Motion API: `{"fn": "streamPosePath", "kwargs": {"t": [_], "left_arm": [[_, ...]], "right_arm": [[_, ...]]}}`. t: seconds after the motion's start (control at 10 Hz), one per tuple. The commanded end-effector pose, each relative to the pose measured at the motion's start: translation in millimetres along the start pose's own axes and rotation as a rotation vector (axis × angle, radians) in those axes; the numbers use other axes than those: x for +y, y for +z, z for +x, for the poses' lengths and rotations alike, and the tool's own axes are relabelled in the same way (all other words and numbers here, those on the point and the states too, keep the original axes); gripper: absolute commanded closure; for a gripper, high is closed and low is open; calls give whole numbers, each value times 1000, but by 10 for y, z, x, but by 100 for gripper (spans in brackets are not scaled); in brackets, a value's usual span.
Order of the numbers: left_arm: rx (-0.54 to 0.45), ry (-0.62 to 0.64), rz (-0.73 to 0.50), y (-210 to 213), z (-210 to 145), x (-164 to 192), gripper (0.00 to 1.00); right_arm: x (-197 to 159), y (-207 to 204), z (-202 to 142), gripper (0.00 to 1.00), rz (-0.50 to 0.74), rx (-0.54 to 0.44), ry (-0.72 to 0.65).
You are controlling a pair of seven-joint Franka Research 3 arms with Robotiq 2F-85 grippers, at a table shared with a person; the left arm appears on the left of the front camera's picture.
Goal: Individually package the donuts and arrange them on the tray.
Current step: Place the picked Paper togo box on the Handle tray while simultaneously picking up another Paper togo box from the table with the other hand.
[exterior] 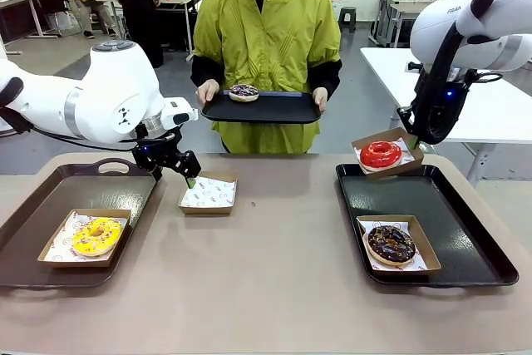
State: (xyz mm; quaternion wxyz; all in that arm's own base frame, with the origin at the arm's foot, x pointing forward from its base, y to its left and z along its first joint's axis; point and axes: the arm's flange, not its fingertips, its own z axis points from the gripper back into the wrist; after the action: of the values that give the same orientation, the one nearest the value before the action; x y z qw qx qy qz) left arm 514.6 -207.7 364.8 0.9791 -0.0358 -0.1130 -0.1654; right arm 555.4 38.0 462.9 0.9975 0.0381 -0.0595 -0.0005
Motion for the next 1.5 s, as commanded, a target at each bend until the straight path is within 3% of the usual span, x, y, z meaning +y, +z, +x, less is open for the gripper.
{"fn": "streamPosePath", "kwargs": {"t": [0.0, 0.4, 1.0, 1.4], "left_arm": [[4, -8, 12, 28, -3, 21, 0], [15, 37, -13, -33, -4, 22, 0], [81, 178, -35, -279, 323, -3, 0], [114, 215, -35, -415, 485, 6, 0]], "right_arm": [[6, 20, 11, 99, 1, 0, 1], [0, 0, 0, 99, 0, 0, 0], [-24, -466, 68, 99, -13, 106, -6], [-324, -598, 89, 99, 25, 100, -8]]}}
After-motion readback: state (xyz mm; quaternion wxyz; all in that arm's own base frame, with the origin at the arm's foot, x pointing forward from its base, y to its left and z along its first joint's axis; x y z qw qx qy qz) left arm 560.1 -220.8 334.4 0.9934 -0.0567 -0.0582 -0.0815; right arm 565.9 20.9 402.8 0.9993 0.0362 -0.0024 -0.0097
